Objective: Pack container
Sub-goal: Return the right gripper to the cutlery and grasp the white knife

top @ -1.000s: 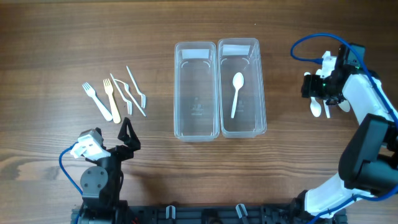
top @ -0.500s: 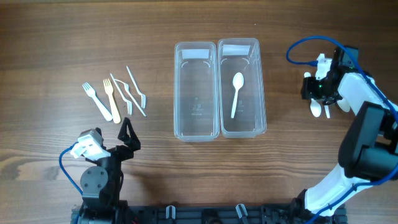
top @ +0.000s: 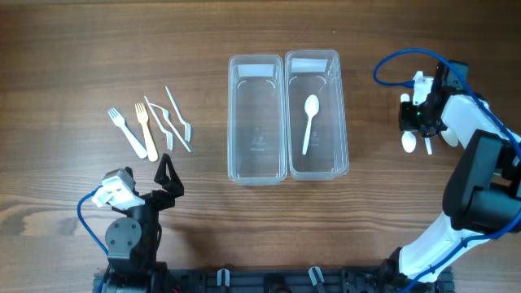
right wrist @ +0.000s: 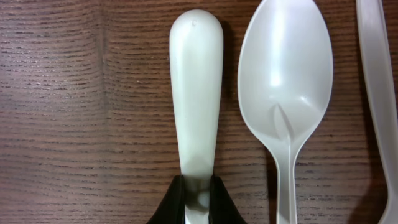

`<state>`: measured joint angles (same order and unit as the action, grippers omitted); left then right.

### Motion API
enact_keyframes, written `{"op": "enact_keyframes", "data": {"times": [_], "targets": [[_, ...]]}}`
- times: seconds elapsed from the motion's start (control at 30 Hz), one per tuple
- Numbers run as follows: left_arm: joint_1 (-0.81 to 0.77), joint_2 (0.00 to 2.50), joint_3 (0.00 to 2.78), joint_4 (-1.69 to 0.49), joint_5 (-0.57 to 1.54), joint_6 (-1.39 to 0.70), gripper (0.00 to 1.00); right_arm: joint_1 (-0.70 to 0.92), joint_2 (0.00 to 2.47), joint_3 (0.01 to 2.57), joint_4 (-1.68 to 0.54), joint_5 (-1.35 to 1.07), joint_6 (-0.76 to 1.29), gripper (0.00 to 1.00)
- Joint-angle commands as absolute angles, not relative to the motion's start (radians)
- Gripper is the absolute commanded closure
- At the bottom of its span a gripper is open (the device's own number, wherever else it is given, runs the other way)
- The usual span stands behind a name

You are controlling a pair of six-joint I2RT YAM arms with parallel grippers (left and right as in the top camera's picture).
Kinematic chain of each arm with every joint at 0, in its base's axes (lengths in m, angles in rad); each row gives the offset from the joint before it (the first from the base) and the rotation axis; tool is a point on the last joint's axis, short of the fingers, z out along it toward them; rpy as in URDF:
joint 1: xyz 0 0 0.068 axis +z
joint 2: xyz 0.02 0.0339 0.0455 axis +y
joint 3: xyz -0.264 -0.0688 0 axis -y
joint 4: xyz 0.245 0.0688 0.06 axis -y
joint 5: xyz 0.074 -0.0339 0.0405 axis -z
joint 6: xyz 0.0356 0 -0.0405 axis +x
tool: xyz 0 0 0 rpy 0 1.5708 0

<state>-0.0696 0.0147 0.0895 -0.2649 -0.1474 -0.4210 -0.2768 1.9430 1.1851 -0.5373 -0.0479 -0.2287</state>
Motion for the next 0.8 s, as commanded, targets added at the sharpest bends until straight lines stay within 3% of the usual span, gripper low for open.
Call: {"op": "enact_keyframes", "data": {"times": [0.0, 0.6, 0.63, 0.67, 0.77], "targets": [[-0.06, 0.009, 0.084, -0.262, -0.139, -0.401, 0.0, -0.263, 1.939, 1.185, -0.544, -0.091, -0.207, 0.96], [-0.06, 0.009, 0.084, -0.262, -0.139, -0.401, 0.0, -0.246, 1.658, 1.192, -0.63, -0.151, -0.18, 0.94], [-0.06, 0.009, 0.084, -0.262, -0.139, -0.401, 0.0, -0.246, 1.663, 1.188, -0.638, -0.146, -0.18, 0.91], [-0.06, 0.009, 0.084, -0.262, -0.139, -0.401, 0.0, -0.246, 1.67, 1.178, -0.65, -0.131, -0.171, 0.7], [-0.06, 0.009, 0.084, -0.262, -0.139, -0.401, 0.0, -0.246, 1.69, 1.156, -0.653, -0.098, -0.147, 0.55]]}}
